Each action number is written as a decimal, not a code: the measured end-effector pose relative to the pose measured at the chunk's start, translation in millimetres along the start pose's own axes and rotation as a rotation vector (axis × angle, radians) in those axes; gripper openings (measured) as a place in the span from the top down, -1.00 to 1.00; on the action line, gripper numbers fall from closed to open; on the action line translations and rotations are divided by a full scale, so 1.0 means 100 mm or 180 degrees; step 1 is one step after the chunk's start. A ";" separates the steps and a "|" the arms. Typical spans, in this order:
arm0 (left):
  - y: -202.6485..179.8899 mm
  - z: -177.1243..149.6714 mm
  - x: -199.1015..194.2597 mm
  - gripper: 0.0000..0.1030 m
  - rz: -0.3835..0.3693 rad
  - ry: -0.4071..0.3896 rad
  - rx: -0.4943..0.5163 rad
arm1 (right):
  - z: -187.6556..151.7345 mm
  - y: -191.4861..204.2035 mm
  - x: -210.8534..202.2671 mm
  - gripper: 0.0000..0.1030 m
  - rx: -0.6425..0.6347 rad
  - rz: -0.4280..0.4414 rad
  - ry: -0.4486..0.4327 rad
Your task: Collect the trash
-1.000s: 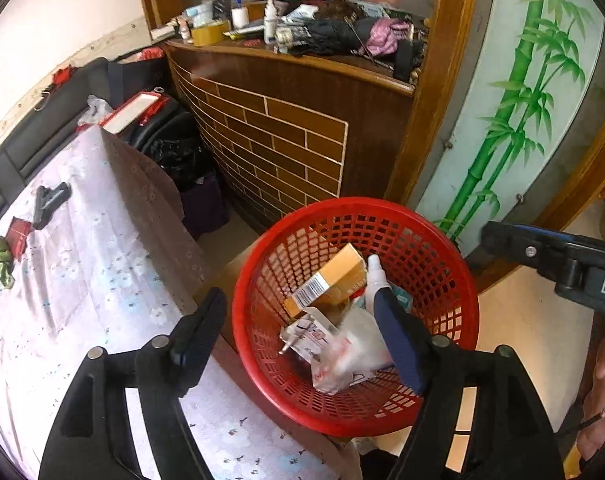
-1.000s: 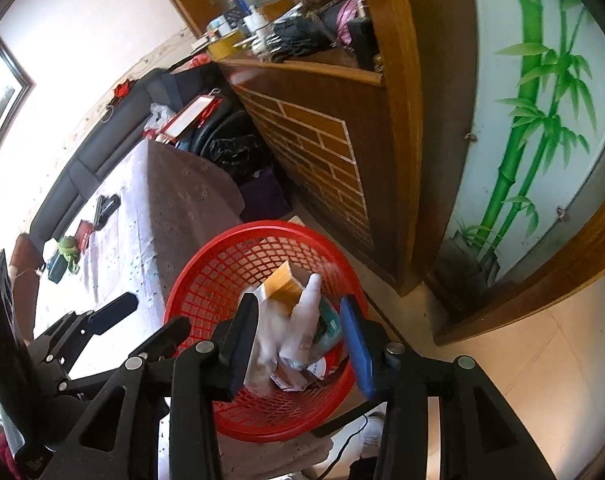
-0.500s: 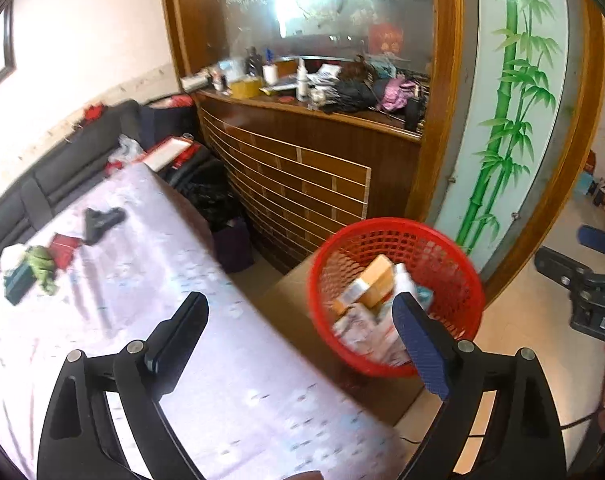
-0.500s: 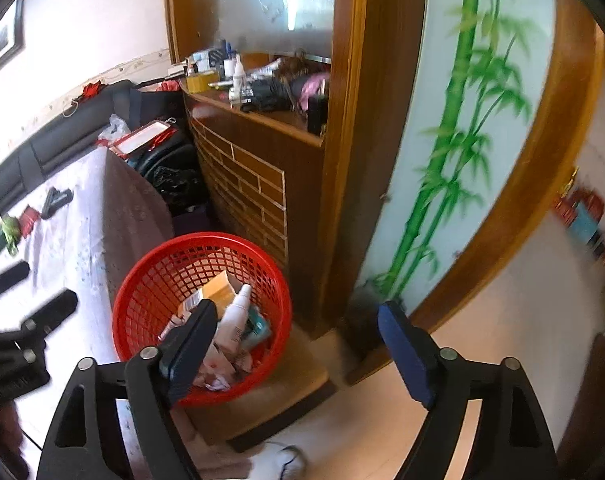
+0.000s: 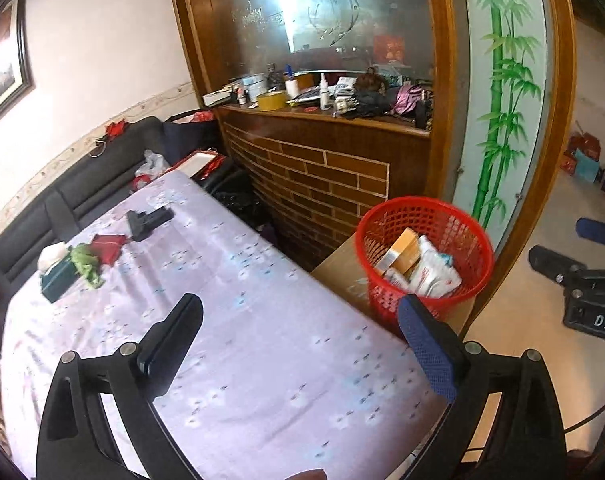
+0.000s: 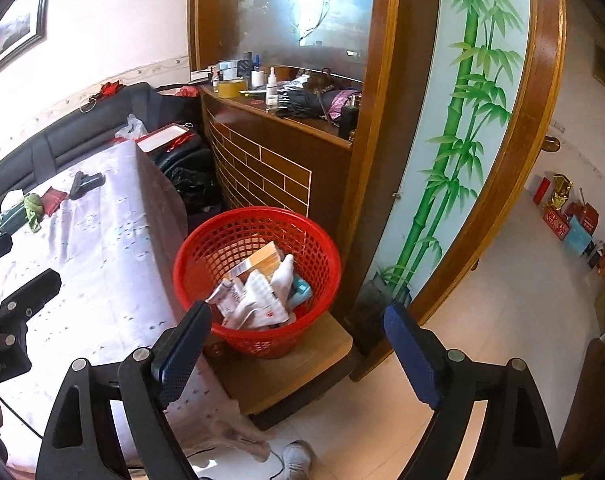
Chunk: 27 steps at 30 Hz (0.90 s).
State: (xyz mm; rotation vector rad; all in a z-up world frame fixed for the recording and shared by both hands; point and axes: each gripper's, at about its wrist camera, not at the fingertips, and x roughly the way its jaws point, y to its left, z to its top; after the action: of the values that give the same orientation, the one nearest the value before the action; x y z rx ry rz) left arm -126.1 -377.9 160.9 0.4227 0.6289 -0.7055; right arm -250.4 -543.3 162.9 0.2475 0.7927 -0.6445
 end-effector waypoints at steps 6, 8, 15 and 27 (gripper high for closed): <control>0.10 -0.10 -0.11 -0.89 0.0073 -0.0007 -0.0019 | -0.06 0.18 -0.11 -0.77 -0.0042 0.0034 -0.0028; 0.12 -0.12 -0.14 -0.89 0.0118 -0.0006 0.0014 | -0.08 0.22 -0.13 -0.77 -0.0050 0.0051 -0.0039; 0.16 -0.14 -0.19 -0.89 0.0219 -0.0031 -0.0002 | -0.08 0.30 -0.19 -0.77 -0.0036 0.0087 -0.0066; 0.20 -0.16 -0.18 -0.89 0.0217 -0.0011 -0.0022 | -0.03 0.40 -0.12 -0.77 -0.0121 0.0128 -0.0001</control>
State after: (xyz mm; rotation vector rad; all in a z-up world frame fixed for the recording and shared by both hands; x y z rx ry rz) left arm -128.8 -346.6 163.7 0.4346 0.6106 -0.6389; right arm -233.7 -505.7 168.4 0.2281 0.7971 -0.5912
